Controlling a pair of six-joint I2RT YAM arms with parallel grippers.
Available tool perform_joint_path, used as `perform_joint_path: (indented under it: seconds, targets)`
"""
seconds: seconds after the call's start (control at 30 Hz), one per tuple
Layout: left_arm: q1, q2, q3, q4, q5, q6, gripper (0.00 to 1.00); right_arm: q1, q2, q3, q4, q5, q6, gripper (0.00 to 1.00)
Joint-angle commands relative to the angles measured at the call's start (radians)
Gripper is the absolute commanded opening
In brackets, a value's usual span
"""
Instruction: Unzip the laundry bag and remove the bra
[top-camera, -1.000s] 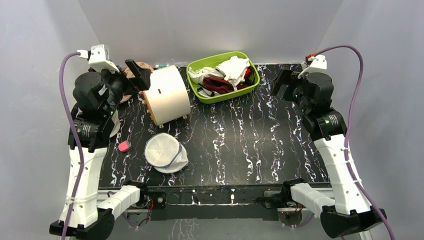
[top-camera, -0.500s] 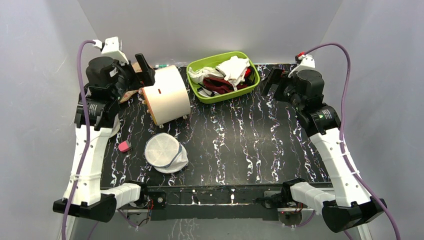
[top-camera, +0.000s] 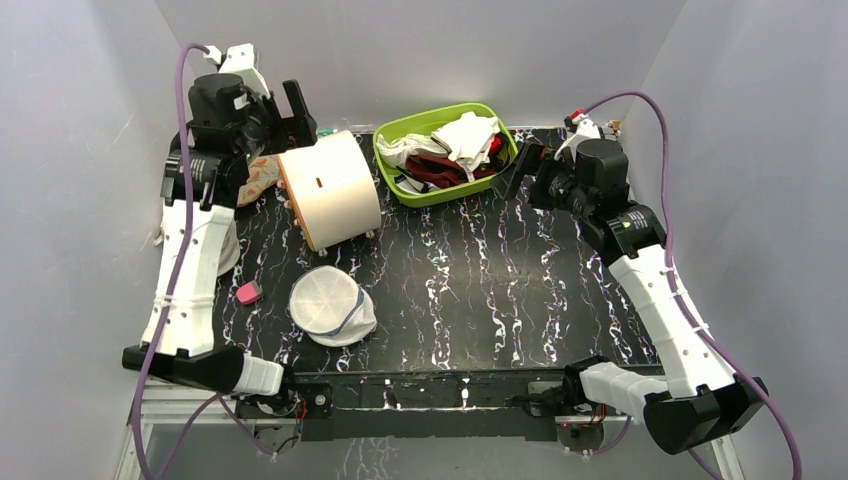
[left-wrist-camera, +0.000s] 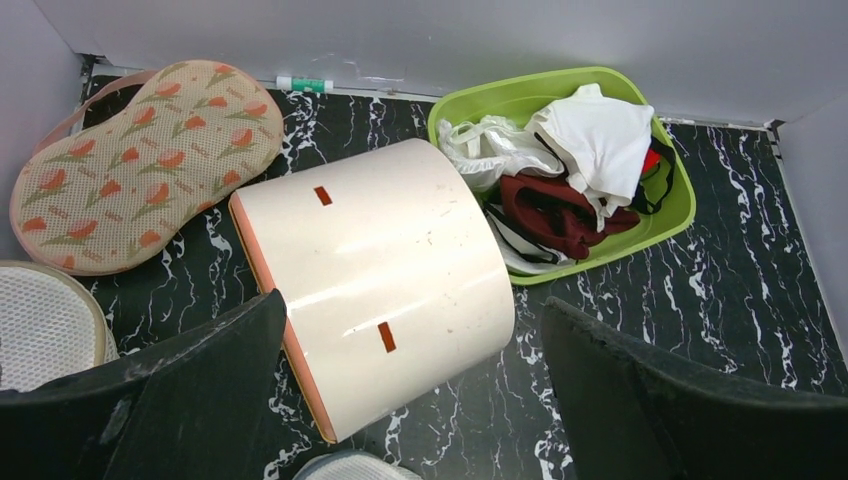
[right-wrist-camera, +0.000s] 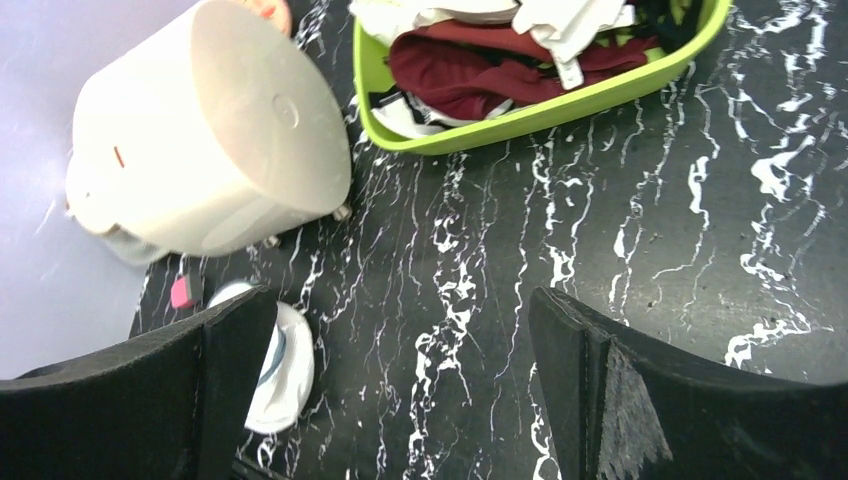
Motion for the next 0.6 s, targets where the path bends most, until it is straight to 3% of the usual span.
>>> perform_joint_path:
  seconds: [0.0,0.13,0.23,0.57]
  targets:
    - [0.006,0.063,0.106,-0.045,-0.06,0.016,0.98,0.007,-0.027,0.008,0.046,-0.137,-0.096,0.98]
    - [0.071,0.138,0.201,-0.071,-0.077,0.003,0.98,0.006,-0.009,0.033,-0.045,-0.141,-0.149,0.98]
    - [0.183,0.184,0.247,-0.056,-0.026,-0.051,0.98,0.007,0.019,0.033,-0.091,-0.151,-0.163,0.98]
    - [0.381,0.443,0.358,0.023,-0.015,-0.176,0.98,0.006,-0.014,-0.016,-0.028,-0.318,-0.159,0.98]
